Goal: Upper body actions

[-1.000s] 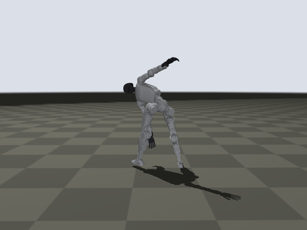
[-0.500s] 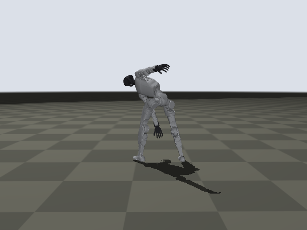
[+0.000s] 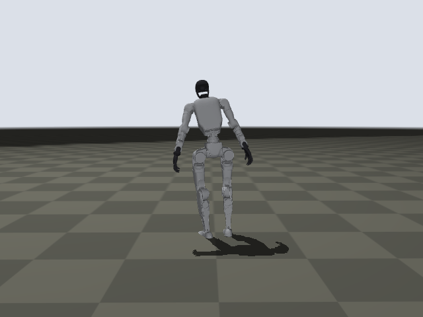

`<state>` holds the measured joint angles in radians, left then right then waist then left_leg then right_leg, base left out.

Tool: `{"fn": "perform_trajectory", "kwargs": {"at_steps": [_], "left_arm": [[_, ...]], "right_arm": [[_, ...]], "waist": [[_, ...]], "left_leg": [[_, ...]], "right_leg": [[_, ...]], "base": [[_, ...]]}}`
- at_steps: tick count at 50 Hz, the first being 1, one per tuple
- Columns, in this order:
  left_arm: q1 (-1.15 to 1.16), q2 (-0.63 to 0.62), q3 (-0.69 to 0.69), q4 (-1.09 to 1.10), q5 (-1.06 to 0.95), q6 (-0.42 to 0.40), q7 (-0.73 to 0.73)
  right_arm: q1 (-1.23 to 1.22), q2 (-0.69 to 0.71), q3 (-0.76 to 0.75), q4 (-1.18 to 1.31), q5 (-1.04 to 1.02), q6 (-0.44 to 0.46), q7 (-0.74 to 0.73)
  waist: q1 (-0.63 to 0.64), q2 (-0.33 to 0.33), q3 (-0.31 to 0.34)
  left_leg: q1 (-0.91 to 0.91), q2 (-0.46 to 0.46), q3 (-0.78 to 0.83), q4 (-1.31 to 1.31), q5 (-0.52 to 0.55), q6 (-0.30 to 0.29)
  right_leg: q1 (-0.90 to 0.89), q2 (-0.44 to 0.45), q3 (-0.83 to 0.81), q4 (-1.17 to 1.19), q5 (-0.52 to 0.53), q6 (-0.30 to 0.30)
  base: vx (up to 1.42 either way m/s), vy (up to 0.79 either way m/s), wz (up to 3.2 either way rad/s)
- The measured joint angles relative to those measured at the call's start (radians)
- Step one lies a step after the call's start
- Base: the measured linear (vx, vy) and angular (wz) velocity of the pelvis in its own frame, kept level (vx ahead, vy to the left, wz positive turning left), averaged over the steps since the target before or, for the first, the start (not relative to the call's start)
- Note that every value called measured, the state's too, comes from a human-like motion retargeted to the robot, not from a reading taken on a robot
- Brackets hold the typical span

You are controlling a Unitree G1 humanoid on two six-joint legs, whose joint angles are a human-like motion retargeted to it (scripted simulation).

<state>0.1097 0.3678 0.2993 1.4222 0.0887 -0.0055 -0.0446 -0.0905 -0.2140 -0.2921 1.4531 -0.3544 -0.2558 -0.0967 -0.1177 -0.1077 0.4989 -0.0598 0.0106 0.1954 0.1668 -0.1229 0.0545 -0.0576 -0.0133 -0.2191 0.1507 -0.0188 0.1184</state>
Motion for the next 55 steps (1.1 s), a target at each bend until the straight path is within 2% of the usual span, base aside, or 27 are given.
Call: {"fn": "perform_trajectory", "kwargs": {"at_steps": [2, 4, 5, 7, 8, 10, 12, 17, 20, 23, 25, 28, 32, 35, 36, 38, 40, 41, 45, 50, 55], "left_arm": [[-0.019, -0.015, -0.002, -0.007, -0.009, 0.002, 0.004], [-0.048, -0.021, -0.028, -0.010, -0.007, 0.009, -0.010], [-0.060, -0.025, -0.044, -0.009, 0.000, 0.012, -0.022], [-0.085, -0.045, -0.110, -0.005, -0.007, 0.011, -0.028], [-0.090, -0.060, -0.139, -0.011, -0.014, 0.007, -0.029], [-0.101, -0.092, -0.179, -0.022, -0.023, -0.012, -0.027], [-0.097, -0.113, -0.215, -0.036, -0.031, -0.025, -0.013], [-0.053, -0.134, -0.296, -0.138, -0.035, -0.014, -0.072], [-0.017, -0.108, -0.322, -0.206, 0.004, -0.011, -0.137], [0.017, -0.057, -0.342, -0.261, 0.037, -0.018, -0.132], [0.034, -0.040, -0.352, -0.280, 0.033, -0.019, -0.121], [0.037, -0.060, -0.306, -0.254, 0.002, -0.008, -0.101], [-0.013, -0.127, -0.190, -0.158, -0.057, 0.023, -0.085], [-0.069, -0.186, -0.060, -0.051, -0.057, 0.068, -0.106], [-0.079, -0.216, -0.046, -0.010, -0.084, 0.077, -0.096], [-0.092, -0.258, -0.042, 0.039, -0.182, 0.059, -0.072], [-0.086, -0.270, -0.066, 0.039, -0.309, 0.011, -0.095], [-0.076, -0.278, -0.067, 0.029, -0.311, 0.006, -0.110], [-0.033, -0.323, -0.033, 0.013, -0.127, 0.079, -0.042], [0.005, -0.277, -0.140, 0.059, -0.009, 0.091, 0.038], [0.029, -0.234, -0.202, 0.069, 0.060, 0.100, -0.046]], "right_arm": [[0.018, -0.002, 0.002, 0.044, 0.001, 0.017, 0.007], [0.045, 0.000, -0.002, 0.091, 0.003, 0.037, 0.014], [0.065, 0.002, -0.008, 0.114, 0.005, 0.049, 0.014], [0.104, 0.005, -0.036, 0.148, -0.004, 0.071, 0.010], [0.117, 0.011, -0.044, 0.154, -0.011, 0.080, 0.010], [0.124, 0.030, -0.053, 0.149, -0.034, 0.101, 0.014], [0.116, 0.055, -0.030, 0.122, -0.051, 0.118, 0.028], [0.032, 0.092, 0.066, 0.041, -0.146, 0.156, 0.123], [-0.001, 0.097, 0.123, -0.023, -0.278, 0.171, 0.187], [-0.021, 0.084, 0.207, -0.084, -0.363, 0.149, 0.198], [-0.026, 0.073, 0.244, -0.112, -0.399, 0.131, 0.176], [-0.034, 0.057, 0.269, -0.127, -0.422, 0.120, 0.137], [-0.029, 0.058, 0.228, -0.094, -0.371, 0.119, 0.135], [-0.022, 0.072, 0.166, -0.010, -0.310, 0.157, 0.161], [-0.006, 0.068, 0.120, 0.025, -0.273, 0.186, 0.163], [0.014, 0.067, 0.038, 0.074, -0.215, 0.236, 0.151], [0.026, 0.075, 0.011, 0.086, -0.173, 0.268, 0.133], [0.036, 0.076, 0.010, 0.084, -0.164, 0.271, 0.132], [0.066, 0.059, 0.026, 0.094, -0.166, 0.277, 0.139], [0.087, 0.053, 0.064, 0.086, -0.234, 0.282, 0.153], [0.099, 0.053, 0.115, 0.059, -0.304, 0.274, 0.167]], "waist": [[-0.018, 0.008, -0.035], [0.011, 0.000, -0.080], [0.032, 0.003, -0.108], [0.085, 0.030, -0.179], [0.107, 0.044, -0.208], [0.102, 0.063, -0.245], [0.045, 0.075, -0.267], [-0.038, 0.105, -0.252], [-0.073, 0.118, -0.257], [-0.119, 0.119, -0.269], [-0.115, 0.122, -0.283], [-0.056, 0.143, -0.302], [-0.082, 0.134, -0.294], [-0.082, 0.103, -0.336], [-0.042, 0.109, -0.356], [0.015, 0.103, -0.373], [0.031, 0.085, -0.360], [0.032, 0.089, -0.360], [0.012, 0.119, -0.390], [0.003, 0.133, -0.415], [0.004, 0.142, -0.429]], "left_leg": [[0.058, -0.020, 0.005, -0.041, 0.007, 0.003], [0.101, -0.057, 0.030, -0.085, 0.019, 0.006], [0.121, -0.073, 0.043, -0.109, 0.025, 0.007], [0.134, -0.086, 0.062, -0.143, 0.028, 0.008], [0.133, -0.084, 0.070, -0.148, 0.027, 0.007], [0.125, -0.083, 0.067, -0.147, 0.026, 0.008], [0.118, -0.081, 0.051, -0.140, 0.026, 0.009], [0.129, -0.058, 0.043, -0.130, 0.024, 0.001], [0.122, -0.046, 0.033, -0.121, 0.018, 0.002], [0.104, -0.039, -0.013, -0.110, 0.013, 0.003], [0.097, -0.033, -0.008, -0.113, 0.009, 0.005], [0.103, -0.015, 0.062, -0.141, 0.010, 0.002], [0.126, -0.027, 0.050, -0.138, 0.017, -0.010], [0.101, -0.049, 0.007, -0.108, 0.014, -0.023], [0.086, -0.045, 0.000, -0.091, 0.015, -0.026], [0.070, -0.046, -0.018, -0.068, 0.019, -0.033], [0.084, -0.052, -0.016, -0.069, 0.022, -0.040], [0.090, -0.047, -0.009, -0.077, 0.022, -0.043], [0.094, -0.040, -0.005, -0.099, 0.022, -0.047], [0.084, -0.033, -0.003, -0.106, 0.029, -0.051], [0.086, -0.029, -0.006, -0.105, 0.023, -0.052]], "right_leg": [[0.055, 0.011, -0.055, -0.045, -0.042, -0.064], [0.092, -0.021, -0.106, -0.079, -0.030, -0.061], [0.100, -0.019, -0.072, -0.085, -0.035, -0.063], [0.076, -0.032, 0.006, -0.085, -0.018, -0.029], [0.072, -0.041, -0.015, -0.091, -0.013, -0.025], [0.081, -0.049, -0.095, -0.115, -0.003, -0.031], [0.101, -0.031, -0.096, -0.142, -0.005, -0.039], [0.113, -0.010, -0.070, -0.126, -0.028, -0.046], [0.106, 0.007, -0.065, -0.104, -0.050, -0.051], [0.067, 0.009, -0.081, -0.048, -0.054, -0.042], [0.031, 0.012, -0.074, 0.002, -0.028, -0.028], [-0.026, 0.038, 0.036, 0.073, -0.062, 0.001], [0.049, -0.009, -0.088, -0.025, -0.084, -0.064], [0.067, -0.035, -0.120, -0.065, -0.077, -0.077], [0.070, -0.033, -0.115, -0.077, -0.075, -0.074], [0.087, -0.038, -0.148, -0.105, -0.066, -0.078], [0.114, -0.032, -0.167, -0.132, -0.061, -0.092], [0.119, -0.028, -0.166, -0.140, -0.060, -0.094], [0.122, -0.014, -0.159, -0.162, -0.058, -0.098], [0.115, -0.008, -0.167, -0.168, -0.059, -0.099], [0.114, -0.003, -0.159, -0.170, -0.056, -0.099]], "base": [[0.30, 0.12, -0.29], [0.29, 0.01, -0.70], [0.38, 0.01, -0.67], [0.33, 0.00, -0.61], [0.18, -0.02, -0.41], [0.08, 0.00, 0.14], [0.06, -0.01, 0.63], [-0.04, -0.01, 0.09], [-0.03, -0.03, 0.11], [0.00, -0.08, 0.31], [0.05, -0.08, -0.27], [0.00, -0.05, -0.97], [-0.03, -0.08, 0.54], [0.05, -0.18, 0.74], [0.19, -0.23, 0.56], [0.11, -0.25, 0.45], [-0.01, -0.17, 0.20], [0.04, -0.08, 0.06], [0.11, 0.00, 0.08], [0.02, 0.01, 0.01], [0.00, 0.02, -0.08]]}}
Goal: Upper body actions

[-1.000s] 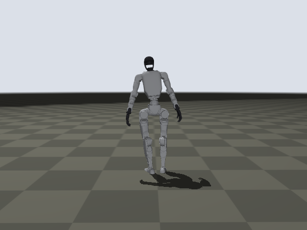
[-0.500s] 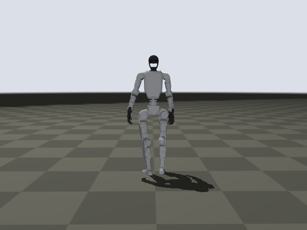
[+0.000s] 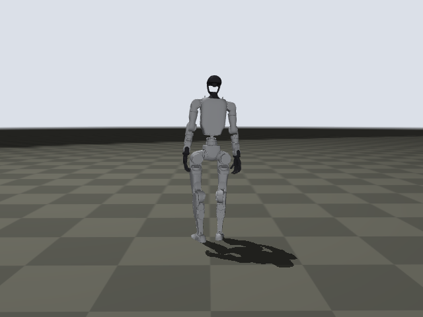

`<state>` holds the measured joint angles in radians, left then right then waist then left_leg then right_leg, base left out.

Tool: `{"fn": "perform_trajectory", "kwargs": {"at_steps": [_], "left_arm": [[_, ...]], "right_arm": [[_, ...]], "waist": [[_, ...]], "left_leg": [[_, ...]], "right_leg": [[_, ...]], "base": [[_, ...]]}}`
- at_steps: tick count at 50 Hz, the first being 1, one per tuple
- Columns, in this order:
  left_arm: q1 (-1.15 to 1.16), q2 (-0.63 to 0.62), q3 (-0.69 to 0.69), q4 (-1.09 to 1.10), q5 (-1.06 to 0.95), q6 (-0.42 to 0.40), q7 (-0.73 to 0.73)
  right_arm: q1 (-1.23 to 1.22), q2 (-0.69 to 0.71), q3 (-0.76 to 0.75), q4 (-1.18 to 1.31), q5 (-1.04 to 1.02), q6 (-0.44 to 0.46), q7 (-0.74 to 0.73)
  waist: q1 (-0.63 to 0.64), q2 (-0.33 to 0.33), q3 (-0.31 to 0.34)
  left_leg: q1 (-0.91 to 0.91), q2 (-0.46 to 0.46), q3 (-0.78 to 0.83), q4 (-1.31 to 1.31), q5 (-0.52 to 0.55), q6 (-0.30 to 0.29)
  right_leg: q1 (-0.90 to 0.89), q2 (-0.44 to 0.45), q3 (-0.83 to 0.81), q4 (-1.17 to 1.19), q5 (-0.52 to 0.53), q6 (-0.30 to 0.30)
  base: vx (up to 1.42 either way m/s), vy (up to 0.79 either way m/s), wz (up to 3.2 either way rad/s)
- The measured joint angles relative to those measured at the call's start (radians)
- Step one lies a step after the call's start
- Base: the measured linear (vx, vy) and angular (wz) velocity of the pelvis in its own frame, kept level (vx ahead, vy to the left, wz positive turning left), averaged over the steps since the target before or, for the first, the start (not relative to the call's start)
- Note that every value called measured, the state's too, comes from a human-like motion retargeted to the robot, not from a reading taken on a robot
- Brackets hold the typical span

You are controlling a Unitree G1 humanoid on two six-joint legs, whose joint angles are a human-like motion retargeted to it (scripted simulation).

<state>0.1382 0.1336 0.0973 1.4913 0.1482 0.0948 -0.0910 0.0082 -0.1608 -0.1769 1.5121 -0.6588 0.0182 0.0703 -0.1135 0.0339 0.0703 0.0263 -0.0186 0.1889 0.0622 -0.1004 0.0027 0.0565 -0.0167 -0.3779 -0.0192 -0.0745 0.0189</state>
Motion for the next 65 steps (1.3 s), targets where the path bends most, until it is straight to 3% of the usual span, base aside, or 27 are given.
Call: {"fn": "perform_trajectory", "kwargs": {"at_steps": [11, 17, 20, 26, 29, 38, 50, 65], "left_arm": [[0.010, 0.010, 0.059, -0.065, -0.091, -0.033, -0.116], [-0.025, -0.001, 0.069, -0.050, -0.127, -0.033, -0.068], [-0.050, -0.008, 0.072, -0.027, -0.128, -0.026, -0.040], [-0.087, -0.028, 0.069, -0.010, -0.151, -0.015, -0.040], [-0.090, -0.029, 0.050, -0.013, -0.142, -0.026, -0.041], [-0.092, -0.005, 0.013, 0.008, -0.065, -0.020, -0.026], [-0.083, -0.011, 0.081, 0.031, -0.117, -0.004, -0.044], [-0.069, -0.021, 0.094, 0.031, -0.102, -0.002, -0.047]], "right_arm": [[-0.024, -0.038, 0.207, -0.005, -0.204, -0.043, 0.046], [-0.021, -0.005, 0.147, -0.006, -0.344, 0.040, -0.004], [-0.026, 0.032, 0.054, 0.025, -0.220, 0.080, -0.029], [-0.035, 0.065, -0.074, 0.051, 0.151, 0.046, 0.161], [-0.031, 0.068, -0.080, 0.036, 0.224, 0.034, 0.153], [-0.045, 0.025, 0.013, 0.037, 0.003, 0.033, -0.009], [-0.032, 0.017, 0.007, 0.058, 0.075, -0.032, -0.020], [-0.023, 0.027, 0.027, 0.067, 0.038, -0.036, -0.024]], "waist": [[0.015, -0.006, 0.004], [0.014, -0.010, -0.003], [0.021, -0.015, -0.003], [0.020, -0.022, 0.000], [0.025, -0.024, -0.001], [0.024, -0.030, -0.009], [0.017, -0.033, -0.021], [0.004, -0.025, -0.026]], "left_leg": [[0.041, -0.009, 0.019, -0.013, -0.008, 0.013], [0.056, -0.018, 0.020, -0.030, -0.002, 0.020], [0.065, -0.022, 0.022, -0.038, 0.000, 0.025], [0.065, -0.021, 0.016, -0.032, 0.000, 0.029], [0.067, -0.022, 0.016, -0.031, -0.002, 0.031], [0.063, -0.025, 0.017, -0.040, 0.003, 0.036], [0.033, -0.029, 0.008, -0.035, 0.009, 0.032], [0.036, -0.033, 0.002, -0.037, 0.011, 0.036]], "right_leg": [[0.013, 0.001, 0.024, 0.005, 0.013, -0.001], [0.016, -0.003, 0.021, 0.007, 0.020, 0.000], [0.019, -0.003, 0.022, 0.009, 0.022, 0.001], [0.025, -0.006, 0.013, 0.010, 0.025, 0.005], [0.025, -0.008, 0.015, 0.013, 0.027, 0.007], [0.010, -0.011, 0.024, 0.018, 0.034, 0.010], [-0.019, -0.026, 0.023, 0.021, 0.043, 0.012], [-0.017, -0.026, 0.019, 0.021, 0.043, 0.011]], "base": [[-0.01, 0.03, -0.13], [0.01, 0.03, -0.04], [0.00, 0.00, 0.00], [-0.01, 0.02, 0.04], [0.00, 0.00, 0.00], [0.00, 0.00, 0.00], [0.00, 0.00, 0.00], [0.00, 0.00, 0.00]]}}
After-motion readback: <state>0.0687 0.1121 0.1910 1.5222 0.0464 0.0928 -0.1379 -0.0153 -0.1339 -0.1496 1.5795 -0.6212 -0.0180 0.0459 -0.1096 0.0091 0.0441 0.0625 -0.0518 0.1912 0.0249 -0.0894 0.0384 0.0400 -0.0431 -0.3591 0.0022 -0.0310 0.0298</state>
